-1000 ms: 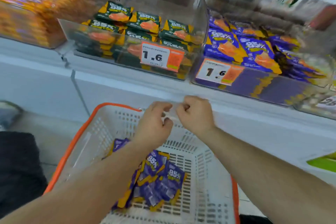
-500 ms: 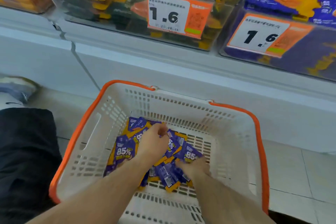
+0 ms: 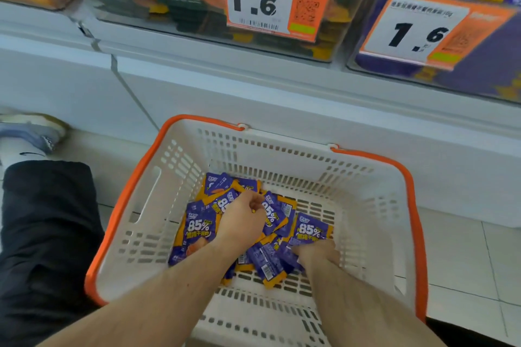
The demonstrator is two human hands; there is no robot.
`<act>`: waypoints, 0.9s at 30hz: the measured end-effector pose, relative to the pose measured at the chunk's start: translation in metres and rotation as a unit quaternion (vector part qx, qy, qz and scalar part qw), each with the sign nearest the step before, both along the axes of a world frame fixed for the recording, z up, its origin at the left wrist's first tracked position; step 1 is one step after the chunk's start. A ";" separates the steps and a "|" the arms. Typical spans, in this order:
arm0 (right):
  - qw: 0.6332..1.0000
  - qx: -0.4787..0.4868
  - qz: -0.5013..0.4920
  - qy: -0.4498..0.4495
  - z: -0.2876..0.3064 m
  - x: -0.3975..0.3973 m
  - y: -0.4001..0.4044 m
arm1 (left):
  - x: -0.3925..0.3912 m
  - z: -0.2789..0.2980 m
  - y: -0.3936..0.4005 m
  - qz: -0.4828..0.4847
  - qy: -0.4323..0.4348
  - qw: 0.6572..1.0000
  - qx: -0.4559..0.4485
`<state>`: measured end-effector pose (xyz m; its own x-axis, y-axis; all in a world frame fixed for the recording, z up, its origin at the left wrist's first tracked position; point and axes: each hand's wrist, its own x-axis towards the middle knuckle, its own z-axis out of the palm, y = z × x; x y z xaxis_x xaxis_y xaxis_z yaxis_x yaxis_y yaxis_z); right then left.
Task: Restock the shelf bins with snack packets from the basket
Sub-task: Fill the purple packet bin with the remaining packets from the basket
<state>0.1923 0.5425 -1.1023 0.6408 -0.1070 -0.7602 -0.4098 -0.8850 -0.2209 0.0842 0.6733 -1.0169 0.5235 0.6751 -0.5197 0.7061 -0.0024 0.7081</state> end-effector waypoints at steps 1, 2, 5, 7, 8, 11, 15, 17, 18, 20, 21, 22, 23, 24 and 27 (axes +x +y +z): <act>1.000 0.007 0.001 -0.015 0.004 0.001 0.001 | -0.002 0.000 -0.001 0.001 -0.001 1.000 -0.002; 0.999 0.021 0.006 -0.028 0.006 0.003 0.001 | -0.004 0.001 -0.002 0.003 -0.002 1.000 -0.005; 0.995 0.024 0.051 -0.079 0.021 0.014 0.005 | -0.006 0.004 -0.008 0.007 -0.008 1.000 -0.025; 0.988 0.031 0.099 -0.116 0.043 0.018 0.012 | -0.006 0.009 -0.012 0.014 -0.025 0.998 -0.052; 0.983 0.028 0.128 -0.130 0.057 0.018 0.016 | -0.006 0.012 -0.014 0.017 -0.033 0.997 -0.068; 0.955 0.041 0.233 -0.181 0.096 0.013 0.029 | -0.003 0.023 -0.016 0.038 -0.047 0.988 -0.143; 0.878 0.057 0.385 -0.278 0.141 -0.014 0.041 | 0.004 0.048 -0.017 0.131 -0.130 0.939 -0.291; 0.839 0.078 0.433 -0.319 0.155 -0.030 0.040 | 0.009 0.065 -0.017 0.173 -0.169 0.915 -0.324; 0.820 0.095 0.451 -0.338 0.161 -0.037 0.039 | 0.010 0.073 -0.017 0.181 -0.184 0.911 -0.323; 0.794 0.119 0.464 -0.374 0.171 -0.043 0.038 | 0.010 0.088 -0.017 0.185 -0.210 0.912 -0.299; 0.784 0.123 0.468 -0.389 0.176 -0.044 0.038 | 0.008 0.094 -0.017 0.182 -0.218 0.916 -0.282; 0.778 0.117 0.472 -0.398 0.182 -0.044 0.038 | 0.006 0.099 -0.015 0.175 -0.224 0.921 -0.266; 0.774 0.105 0.475 -0.406 0.186 -0.043 0.037 | 0.003 0.104 -0.014 0.168 -0.225 0.926 -0.252; 0.778 0.091 0.470 -0.407 0.192 -0.043 0.037 | -0.001 0.110 -0.012 0.160 -0.227 0.930 -0.241; 0.823 0.110 0.423 -0.363 0.207 -0.042 0.039 | -0.011 0.125 -0.004 0.154 -0.251 0.929 -0.224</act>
<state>0.1500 0.5813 -0.8953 0.7094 0.6996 -0.0848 0.6427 -0.6916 -0.3295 0.0730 0.6697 -0.8917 0.5938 0.6081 -0.5268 0.2051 0.5187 0.8300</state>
